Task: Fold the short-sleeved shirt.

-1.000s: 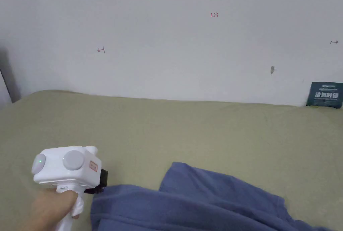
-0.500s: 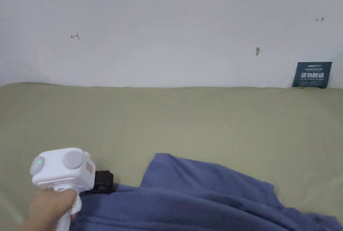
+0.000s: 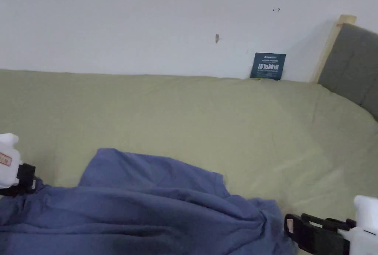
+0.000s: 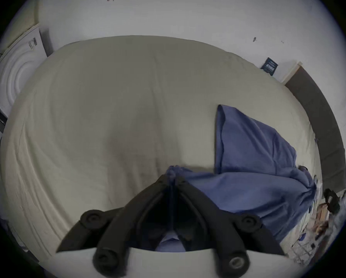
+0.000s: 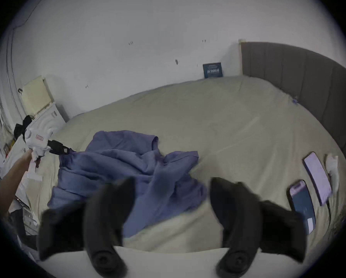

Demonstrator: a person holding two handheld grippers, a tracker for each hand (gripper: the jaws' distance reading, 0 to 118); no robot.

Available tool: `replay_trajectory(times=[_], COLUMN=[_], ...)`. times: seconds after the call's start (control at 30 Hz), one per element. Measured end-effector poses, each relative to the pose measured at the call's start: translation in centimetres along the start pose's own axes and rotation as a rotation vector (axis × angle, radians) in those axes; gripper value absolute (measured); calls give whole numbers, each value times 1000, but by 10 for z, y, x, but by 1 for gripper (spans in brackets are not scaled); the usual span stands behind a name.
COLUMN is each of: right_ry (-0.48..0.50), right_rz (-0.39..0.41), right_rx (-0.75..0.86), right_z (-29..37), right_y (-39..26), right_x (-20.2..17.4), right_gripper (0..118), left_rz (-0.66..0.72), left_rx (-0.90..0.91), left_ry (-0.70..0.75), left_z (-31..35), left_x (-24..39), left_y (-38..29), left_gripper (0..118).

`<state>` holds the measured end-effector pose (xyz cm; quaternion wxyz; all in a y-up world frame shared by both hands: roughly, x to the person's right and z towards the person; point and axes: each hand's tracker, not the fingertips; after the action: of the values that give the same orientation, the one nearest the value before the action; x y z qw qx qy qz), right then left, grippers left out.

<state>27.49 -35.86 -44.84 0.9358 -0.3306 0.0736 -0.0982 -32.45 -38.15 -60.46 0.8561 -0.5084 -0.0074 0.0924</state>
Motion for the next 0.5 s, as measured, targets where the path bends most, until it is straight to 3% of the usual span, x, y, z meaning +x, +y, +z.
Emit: replay_trajectory(times=[0.2,0.37,0.43,0.5], right_ry=[91,49,106,96], right_rz=[37,-55,-86,-71], right_rx=[-172,-289,-283,-229], right_z=[-68,-111,-108,-95], right_y=[15,11,11,8], right_x=[7,9,10,4], right_gripper=[84,79,8,8], left_rz=[-8,34,77,122], left_rx=[-13,-24,-5,31], left_ry=[-30,-57,-76,-109], left_z=[0,-8,-9,-6], left_x=[-1,-10,-15,-19], left_y=[-2,-10,-13,-17], left_gripper=[2,2,2,2])
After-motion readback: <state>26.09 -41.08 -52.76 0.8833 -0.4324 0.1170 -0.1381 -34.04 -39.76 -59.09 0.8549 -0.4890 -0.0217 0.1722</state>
